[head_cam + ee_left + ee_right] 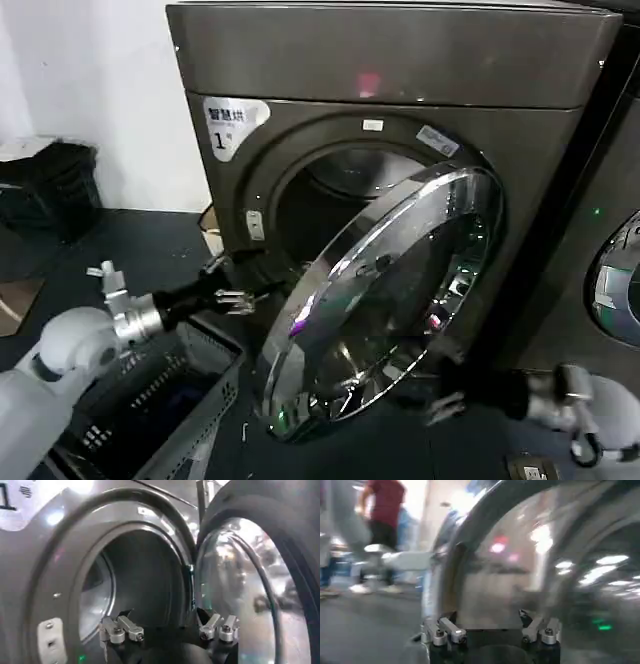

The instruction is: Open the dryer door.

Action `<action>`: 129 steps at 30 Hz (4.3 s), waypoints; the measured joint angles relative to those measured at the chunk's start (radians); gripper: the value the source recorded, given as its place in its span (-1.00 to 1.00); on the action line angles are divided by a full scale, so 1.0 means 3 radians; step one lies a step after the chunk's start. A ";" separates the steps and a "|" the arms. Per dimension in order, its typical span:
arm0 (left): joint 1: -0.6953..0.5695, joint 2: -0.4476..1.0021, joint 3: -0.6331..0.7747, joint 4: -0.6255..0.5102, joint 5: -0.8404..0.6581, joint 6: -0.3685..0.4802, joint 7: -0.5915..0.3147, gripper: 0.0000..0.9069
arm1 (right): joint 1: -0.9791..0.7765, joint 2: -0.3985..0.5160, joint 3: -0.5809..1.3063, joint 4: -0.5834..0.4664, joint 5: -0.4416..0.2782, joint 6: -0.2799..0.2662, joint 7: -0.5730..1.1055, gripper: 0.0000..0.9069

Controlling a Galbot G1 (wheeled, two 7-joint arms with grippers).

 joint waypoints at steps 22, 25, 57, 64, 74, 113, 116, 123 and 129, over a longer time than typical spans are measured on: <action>-0.0346 -0.0185 0.0757 -0.0203 0.0067 0.0009 0.0104 1.00 | -0.0377 0.0054 0.1762 0.0656 0.0394 0.0030 0.3146 1.00; -0.0414 -0.0231 0.0881 -0.0214 0.0065 0.0009 0.0092 1.00 | -0.0418 0.0003 0.1889 0.0610 0.0160 -0.0025 0.3453 1.00; -0.1317 -0.1113 0.2168 0.0337 0.0068 -0.0218 -0.0126 1.00 | -0.1096 -0.0604 0.4155 0.0063 -0.0761 -0.1393 0.3892 1.00; -0.1544 -0.1321 0.2344 0.0478 -0.0002 -0.0189 -0.0192 1.00 | -0.1180 -0.0557 0.4297 0.0050 -0.0749 -0.1336 0.3805 1.00; -0.1747 -0.1701 0.2389 0.0773 0.0012 -0.0207 -0.0246 1.00 | -0.1289 -0.0538 0.4473 0.0032 -0.0638 -0.1304 0.3772 1.00; -0.1890 -0.2381 0.2645 0.1123 0.0141 -0.0224 -0.0647 1.00 | -0.1516 -0.0563 0.4968 -0.0126 -0.0597 -0.1161 0.3903 1.00; -0.1889 -0.2399 0.2645 0.1133 0.0148 -0.0228 -0.0682 1.00 | -0.1532 -0.0561 0.5006 -0.0138 -0.0660 -0.1122 0.3909 1.00; -0.1879 -0.2412 0.2666 0.1148 0.0177 -0.0282 -0.0718 1.00 | -0.1554 -0.0560 0.5054 -0.0153 -0.0653 -0.1116 0.3908 1.00; -0.1841 -0.2303 0.2685 0.1099 0.0322 -0.0660 -0.0722 1.00 | -0.1556 -0.0553 0.5052 -0.0156 -0.0650 -0.1113 0.3898 1.00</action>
